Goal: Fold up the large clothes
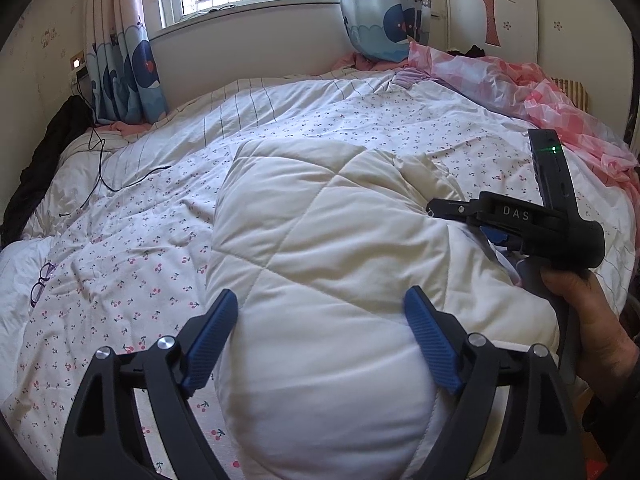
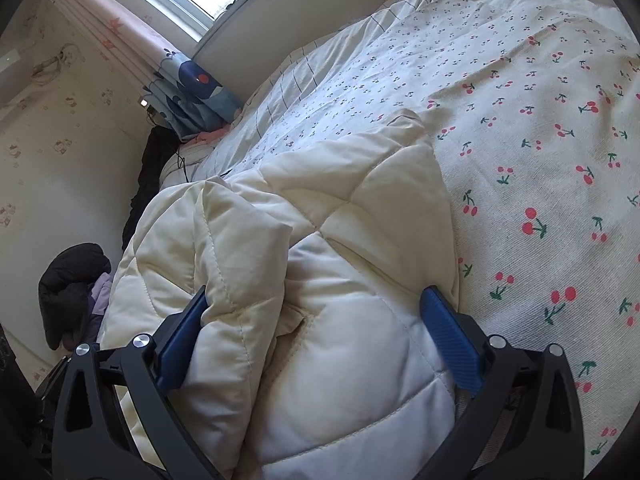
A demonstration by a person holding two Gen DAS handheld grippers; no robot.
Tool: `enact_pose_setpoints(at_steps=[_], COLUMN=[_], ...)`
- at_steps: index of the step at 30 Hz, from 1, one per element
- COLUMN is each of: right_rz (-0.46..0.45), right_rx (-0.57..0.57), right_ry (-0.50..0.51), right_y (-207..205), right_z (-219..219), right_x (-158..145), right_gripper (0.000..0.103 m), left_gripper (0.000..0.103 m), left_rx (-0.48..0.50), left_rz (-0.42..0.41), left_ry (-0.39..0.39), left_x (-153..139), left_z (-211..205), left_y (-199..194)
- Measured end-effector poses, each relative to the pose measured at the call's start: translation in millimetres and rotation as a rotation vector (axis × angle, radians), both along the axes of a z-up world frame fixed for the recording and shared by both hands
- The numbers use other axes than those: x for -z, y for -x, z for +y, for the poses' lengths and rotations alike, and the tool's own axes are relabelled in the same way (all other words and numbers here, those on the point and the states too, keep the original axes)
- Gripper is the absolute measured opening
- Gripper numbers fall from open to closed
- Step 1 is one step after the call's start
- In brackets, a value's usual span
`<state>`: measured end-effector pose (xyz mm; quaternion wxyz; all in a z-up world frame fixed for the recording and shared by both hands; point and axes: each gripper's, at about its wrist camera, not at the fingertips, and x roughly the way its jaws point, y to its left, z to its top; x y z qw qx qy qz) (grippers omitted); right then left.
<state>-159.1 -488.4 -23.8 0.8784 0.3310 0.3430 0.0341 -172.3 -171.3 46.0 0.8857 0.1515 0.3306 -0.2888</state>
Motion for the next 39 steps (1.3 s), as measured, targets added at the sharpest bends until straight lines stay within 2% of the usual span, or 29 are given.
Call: enact_pose_setpoints(at_steps=[12,22,24,27,30,32,33,36,38,39], right_rz=[-0.011,-0.015,-0.016,-0.01,0.02,0.033,0.037,0.041,0.043,0.045], right_rx=[0.0,0.0,0.0,-0.008,-0.009,-0.002,0.005,0.02,0.024,0.026], right_ry=[-0.007,-0.009,-0.011,-0.021,-0.014,-0.005,0.004,0.0,-0.007,-0.006], right_y=[1.6,2.1,2.4,3.7,6.7,10.1,12.3,15.3,14.5,13.4], right_z=[-0.8,-1.5,-1.7,-3.6,-3.6,-1.9,-0.4,2.1,3.2,4.3], right_x=[0.6,0.4,0.2,-1.3,-6.5,-9.7,-11.0,-10.0,-9.2,-9.5], right_gripper=[0.097,0.097,0.097,0.096,0.096,0.096,0.096,0.096,0.096,0.096], left_gripper=[0.083,0.084,0.084,0.084,0.084,0.084,0.084,0.084,0.096,0.096], left_rx=[-0.003,-0.001,0.011,0.027,0.025,-0.037,-0.063,-0.081,-0.071,-0.077], left_rz=[-0.026,-0.007,0.039,0.16,0.344,0.471,0.511,0.593,0.597,0.582], left_ry=[-0.018,-0.006,0.022,0.103,0.259,0.367,0.396,0.406,0.386,0.359], left_x=[0.5,0.7,-1.0,-8.5,-11.4,-2.6,2.6,25.6,34.9,37.1], left_z=[-3.8,-2.9,0.3,14.2,40.8,62.8,69.5,67.6,54.7,47.1], left_y=[3.8,2.5,-2.0,-17.2,-46.0,-70.8,-80.3,-99.7,-102.6,-101.7])
